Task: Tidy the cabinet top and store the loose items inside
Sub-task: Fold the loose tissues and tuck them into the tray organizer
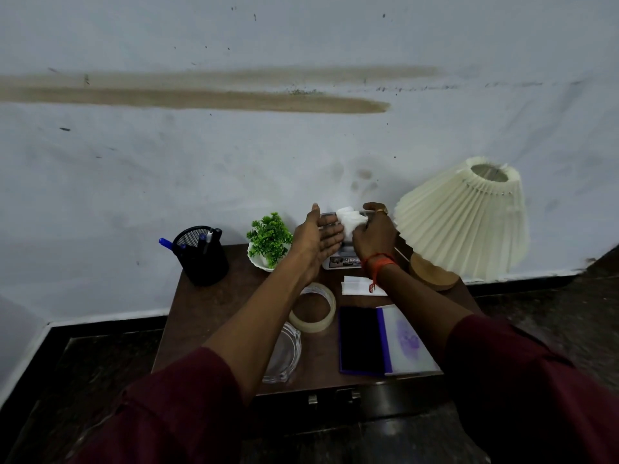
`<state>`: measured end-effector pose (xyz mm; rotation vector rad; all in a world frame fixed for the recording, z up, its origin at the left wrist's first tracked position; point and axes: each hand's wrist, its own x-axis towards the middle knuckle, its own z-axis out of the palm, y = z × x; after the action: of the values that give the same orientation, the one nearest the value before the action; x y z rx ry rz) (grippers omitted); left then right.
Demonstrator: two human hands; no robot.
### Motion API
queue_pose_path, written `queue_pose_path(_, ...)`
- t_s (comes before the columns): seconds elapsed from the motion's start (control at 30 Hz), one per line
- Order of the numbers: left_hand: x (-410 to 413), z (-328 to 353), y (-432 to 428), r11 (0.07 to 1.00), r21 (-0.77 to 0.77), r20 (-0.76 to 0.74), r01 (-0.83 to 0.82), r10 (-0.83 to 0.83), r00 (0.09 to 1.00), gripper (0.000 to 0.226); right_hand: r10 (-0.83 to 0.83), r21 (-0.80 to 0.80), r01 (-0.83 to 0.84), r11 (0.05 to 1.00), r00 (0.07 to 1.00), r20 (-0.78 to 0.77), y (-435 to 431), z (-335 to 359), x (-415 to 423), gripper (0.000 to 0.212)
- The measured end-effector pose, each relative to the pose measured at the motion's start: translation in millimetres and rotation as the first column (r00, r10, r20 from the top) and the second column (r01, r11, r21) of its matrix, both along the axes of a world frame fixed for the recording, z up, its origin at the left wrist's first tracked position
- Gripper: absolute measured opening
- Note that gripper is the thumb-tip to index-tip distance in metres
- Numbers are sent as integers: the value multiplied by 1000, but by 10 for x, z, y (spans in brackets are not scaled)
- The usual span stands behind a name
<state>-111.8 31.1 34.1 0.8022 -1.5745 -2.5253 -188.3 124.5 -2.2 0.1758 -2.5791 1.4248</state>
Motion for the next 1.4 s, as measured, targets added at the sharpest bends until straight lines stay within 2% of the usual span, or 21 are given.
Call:
queue_pose_path(0.37,121,14,-55,1000,-11,-15,-21,21,1000,50,61,40,-58,998,995,-82,-12,-65,142,48)
queue_pose_path(0.57,385,74,-87,999,-20,-10,-33,33,999,49,112,38,-107,994,976,-186,66,28,454,42)
queue_pose_path(0.93,1082,-58,-23,997,-6,66,-83,83,994,53,196,-63,-195,979,980,13,204,-165,1291,37)
queue_pose_path(1.13,1261,-207,60,997,29,145,-68,63,987,54,204,-14,-205,979,964,168,436,-186,1404,29)
queue_pose_path(1.27,1152,-259,113,999,8,146,-41,40,988,56,118,39,-134,990,952,283,611,-73,1222,31)
queue_pose_path(1.33,1046,-268,150,999,-34,150,-19,24,988,53,49,-30,-41,999,925,376,659,-8,1136,30)
queue_pose_path(1.4,912,-268,217,996,-85,154,14,0,988,47,1,-149,88,985,857,516,675,-11,1028,25)
